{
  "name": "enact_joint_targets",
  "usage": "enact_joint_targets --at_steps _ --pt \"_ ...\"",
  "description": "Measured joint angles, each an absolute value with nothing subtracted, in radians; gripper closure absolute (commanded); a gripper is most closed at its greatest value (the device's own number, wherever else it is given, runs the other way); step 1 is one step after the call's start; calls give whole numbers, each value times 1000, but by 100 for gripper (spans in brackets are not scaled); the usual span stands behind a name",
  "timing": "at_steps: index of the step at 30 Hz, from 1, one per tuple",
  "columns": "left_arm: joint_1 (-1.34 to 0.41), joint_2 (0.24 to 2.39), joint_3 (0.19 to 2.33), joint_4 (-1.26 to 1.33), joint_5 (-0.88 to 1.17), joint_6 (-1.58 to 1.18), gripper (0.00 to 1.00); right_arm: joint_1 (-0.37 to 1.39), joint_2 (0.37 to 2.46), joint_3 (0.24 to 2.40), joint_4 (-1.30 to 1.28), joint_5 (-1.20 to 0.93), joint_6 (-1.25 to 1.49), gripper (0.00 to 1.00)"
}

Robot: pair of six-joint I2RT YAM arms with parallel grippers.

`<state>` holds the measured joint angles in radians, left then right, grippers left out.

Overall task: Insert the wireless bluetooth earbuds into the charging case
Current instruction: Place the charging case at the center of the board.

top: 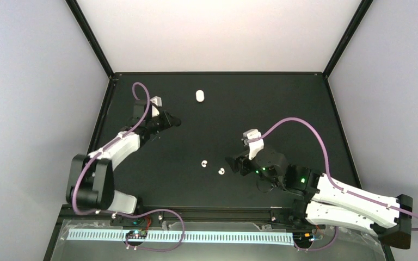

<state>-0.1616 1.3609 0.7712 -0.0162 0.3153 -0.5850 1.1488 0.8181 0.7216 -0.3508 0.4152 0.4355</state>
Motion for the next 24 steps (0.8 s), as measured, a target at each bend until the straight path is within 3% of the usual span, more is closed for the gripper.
enact_joint_targets --at_steps 12,24 --pt "-136 1683 833 80 416 -685 98 1148 731 699 -385 423 448 17" --pt "-136 1790 901 67 422 -690 98 1149 758 722 -413 428 447 17"
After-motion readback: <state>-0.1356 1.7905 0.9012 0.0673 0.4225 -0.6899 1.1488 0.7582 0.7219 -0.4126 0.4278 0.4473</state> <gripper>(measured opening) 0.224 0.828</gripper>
